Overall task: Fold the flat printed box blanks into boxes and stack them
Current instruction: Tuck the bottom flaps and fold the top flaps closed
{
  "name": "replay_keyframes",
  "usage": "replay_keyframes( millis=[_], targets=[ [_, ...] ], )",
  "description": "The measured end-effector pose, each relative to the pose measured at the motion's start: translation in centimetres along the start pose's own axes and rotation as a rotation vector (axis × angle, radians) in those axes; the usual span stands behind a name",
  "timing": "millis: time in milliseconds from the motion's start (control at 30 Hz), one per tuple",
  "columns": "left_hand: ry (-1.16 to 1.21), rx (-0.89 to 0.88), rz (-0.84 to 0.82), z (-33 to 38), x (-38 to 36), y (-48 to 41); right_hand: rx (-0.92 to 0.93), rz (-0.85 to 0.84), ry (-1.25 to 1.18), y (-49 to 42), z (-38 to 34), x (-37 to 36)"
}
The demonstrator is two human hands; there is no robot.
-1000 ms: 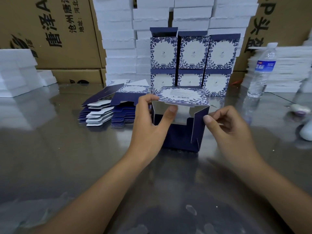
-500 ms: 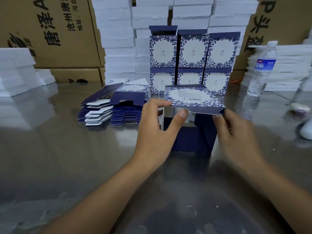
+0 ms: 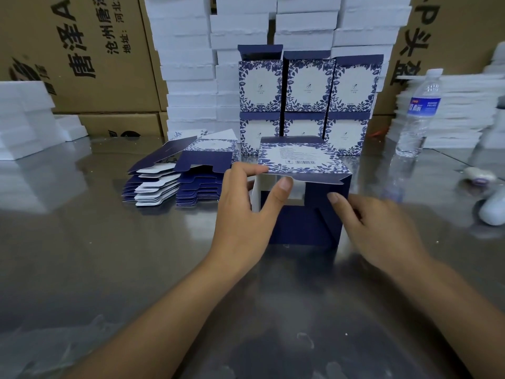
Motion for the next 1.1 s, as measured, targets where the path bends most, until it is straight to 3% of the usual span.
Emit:
replay_keyframes(
  millis=[400, 567, 1100],
  targets=[
    [-0.013, -0.015, 0.005, 0.0, -0.2, 0.0, -0.056, -0.106, 0.095, -0.1, 0.5, -1.0],
    [-0.001, -0.001, 0.006, -0.1, -0.1, -0.1, -0.053, -0.244, 0.106, 0.2, 0.8, -2.1],
    [-0.021, -0.004, -0.008, -0.1, -0.1, 0.0, -0.080, -0.293, 0.182, 0.3, 0.9, -2.6]
  ],
)
Point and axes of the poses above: each hand's wrist, its own y-axis away from the middle knuckle, its own x-axis out of the back of the hand, z = x × y, the point moved 6 cm from there along -y, towards the middle knuckle, and after that the axes turned 4 degrees about -y, right-handed, at the moved point
